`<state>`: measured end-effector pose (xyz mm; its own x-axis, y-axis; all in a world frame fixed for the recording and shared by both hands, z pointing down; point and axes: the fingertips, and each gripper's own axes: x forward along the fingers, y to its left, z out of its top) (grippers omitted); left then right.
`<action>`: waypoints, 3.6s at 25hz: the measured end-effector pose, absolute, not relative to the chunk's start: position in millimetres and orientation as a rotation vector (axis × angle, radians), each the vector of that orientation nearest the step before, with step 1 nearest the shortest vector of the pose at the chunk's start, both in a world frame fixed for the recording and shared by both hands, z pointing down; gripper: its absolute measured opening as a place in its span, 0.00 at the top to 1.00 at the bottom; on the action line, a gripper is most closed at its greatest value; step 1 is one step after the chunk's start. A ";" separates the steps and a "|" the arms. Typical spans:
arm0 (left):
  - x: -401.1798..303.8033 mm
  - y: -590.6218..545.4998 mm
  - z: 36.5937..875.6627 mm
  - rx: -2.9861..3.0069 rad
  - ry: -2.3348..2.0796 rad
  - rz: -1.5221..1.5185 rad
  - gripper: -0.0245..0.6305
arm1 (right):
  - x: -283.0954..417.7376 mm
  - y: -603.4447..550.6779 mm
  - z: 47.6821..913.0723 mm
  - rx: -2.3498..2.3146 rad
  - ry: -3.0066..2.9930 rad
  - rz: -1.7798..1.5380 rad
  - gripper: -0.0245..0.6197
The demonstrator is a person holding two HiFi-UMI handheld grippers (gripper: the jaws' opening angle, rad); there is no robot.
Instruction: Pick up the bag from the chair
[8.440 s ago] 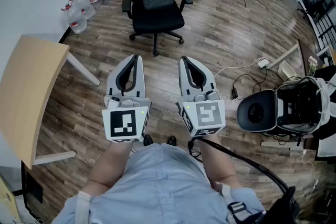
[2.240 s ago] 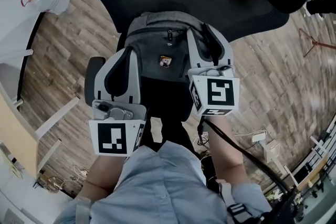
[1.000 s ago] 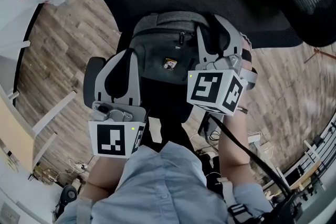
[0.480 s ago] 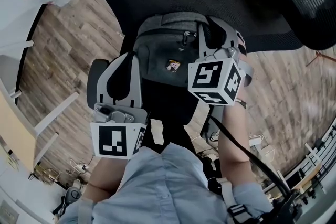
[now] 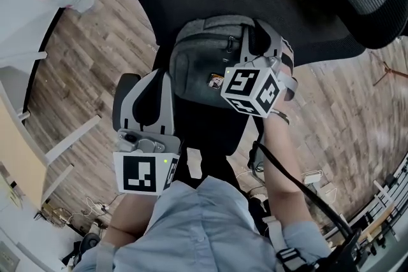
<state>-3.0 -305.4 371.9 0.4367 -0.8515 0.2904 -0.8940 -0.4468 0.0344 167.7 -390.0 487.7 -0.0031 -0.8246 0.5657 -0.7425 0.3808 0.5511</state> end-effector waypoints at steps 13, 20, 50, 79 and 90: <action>-24.9 -280.8 352.0 2.539 -1.580 0.339 0.96 | 151.1 -351.3 456.6 1.677 -1.950 -0.148 0.91; -30.5 -260.2 348.1 2.569 -1.547 0.336 0.96 | 129.3 -304.5 433.4 1.680 -2.015 -0.235 0.91; 51.4 -202.4 411.9 3.077 -0.596 0.736 0.51 | 89.2 -175.8 421.5 1.615 -2.143 -0.203 0.90; 61.5 -180.0 439.1 3.237 -0.212 1.109 0.80 | 71.2 -183.4 437.9 1.051 -2.298 -0.014 0.72; 59.6 -185.3 400.0 3.212 -0.364 0.981 0.86 | 69.6 -183.3 397.4 1.205 -2.334 -0.025 0.90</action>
<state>59.6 -185.3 400.0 0.8107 -0.2699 0.5195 -0.1337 -0.9493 -0.2845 69.6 -183.3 397.4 -0.4765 -0.7671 0.4296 -0.7578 0.6061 0.2417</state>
